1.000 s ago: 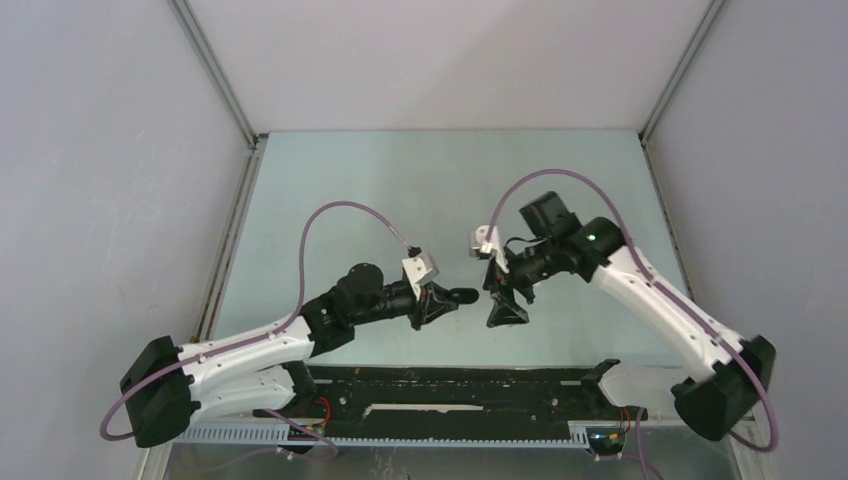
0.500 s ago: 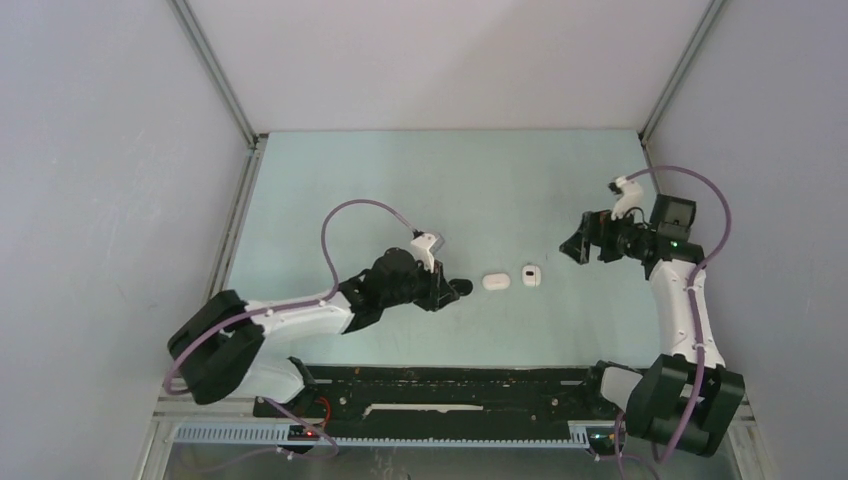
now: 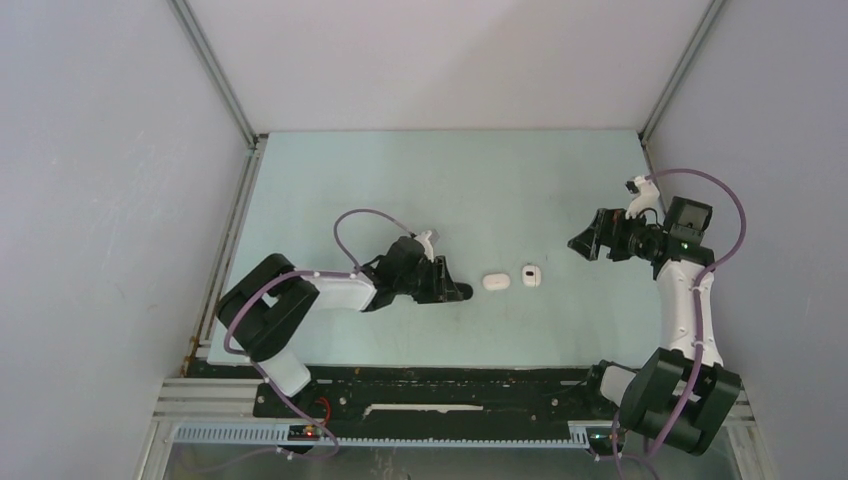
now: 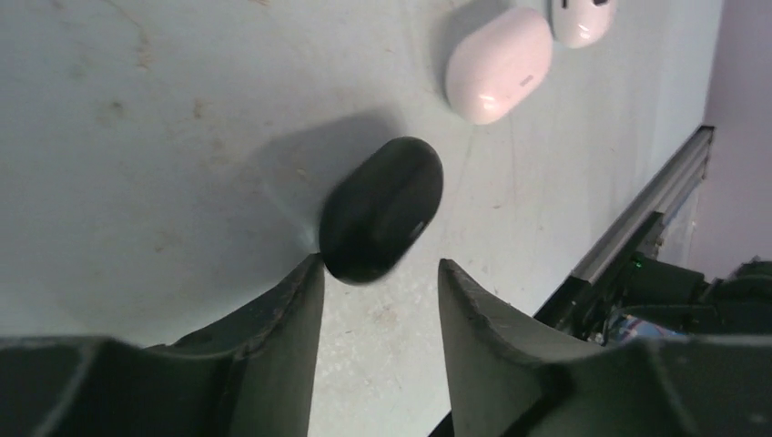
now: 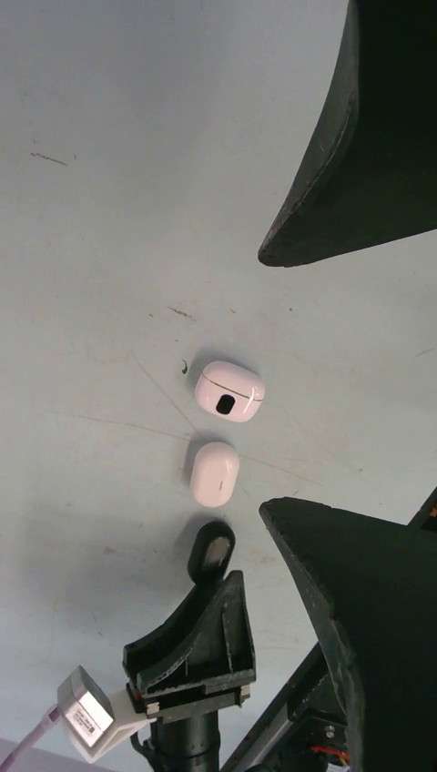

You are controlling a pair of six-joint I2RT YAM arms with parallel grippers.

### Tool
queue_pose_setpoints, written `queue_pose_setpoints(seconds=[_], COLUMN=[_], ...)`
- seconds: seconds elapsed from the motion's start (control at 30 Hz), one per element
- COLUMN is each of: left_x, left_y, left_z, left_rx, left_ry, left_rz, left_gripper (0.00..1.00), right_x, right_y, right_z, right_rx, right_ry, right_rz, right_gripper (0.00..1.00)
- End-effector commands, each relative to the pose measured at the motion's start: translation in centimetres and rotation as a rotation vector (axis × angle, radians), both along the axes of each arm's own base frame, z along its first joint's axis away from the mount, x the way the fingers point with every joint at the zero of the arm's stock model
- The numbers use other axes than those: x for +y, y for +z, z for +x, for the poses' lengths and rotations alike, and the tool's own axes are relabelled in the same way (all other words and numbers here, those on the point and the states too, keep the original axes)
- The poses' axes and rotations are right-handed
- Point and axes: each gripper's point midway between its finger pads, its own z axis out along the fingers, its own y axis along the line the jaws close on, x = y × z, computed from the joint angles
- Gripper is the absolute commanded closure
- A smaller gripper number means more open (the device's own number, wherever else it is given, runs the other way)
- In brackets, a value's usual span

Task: Insert the wireless bluetooth earbuds into the charging case
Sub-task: Place the charging case at the center of the board, then reset both arms

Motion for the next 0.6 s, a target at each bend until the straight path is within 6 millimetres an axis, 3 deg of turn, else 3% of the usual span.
queue_pose_setpoints(seconds=[0.0,0.03,0.13,0.27,0.43,0.57], left_x=[2.3,3.2,6.1,10.7,18.1,21.5], left_y=[1.3,1.3,2.5,6.9,14.1,17.7], left_z=[0.6,0.6,0.6,2.0,6.4,8.2], left_rx=[0.009,0.004,-0.018,-0.151,-0.395,-0.533], left_ry=[0.012,0.012,0.016,0.040,0.257,0.456], left_rz=[0.112,0.149,0.257,0.424,0.609,0.564], left_gripper=[0.42,0.36,0.02,0.00,0.00,0.00], right_x=[-0.3,-0.3,-0.3,-0.5,0.2,2.0], right_y=[3.0,3.1,3.3,3.4,4.4,4.2], right_z=[0.9,0.8,0.7,0.8,1.7,2.5], right_rx=[-0.113,-0.120,-0.122,-0.126,-0.155,-0.159], right_ry=[-0.019,-0.019,-0.032,-0.050,-0.069,-0.044], right_rz=[-0.077,-0.088,-0.110,-0.119,-0.119,-0.153], right_gripper=[0.00,0.00,0.00,0.00,0.00,0.00])
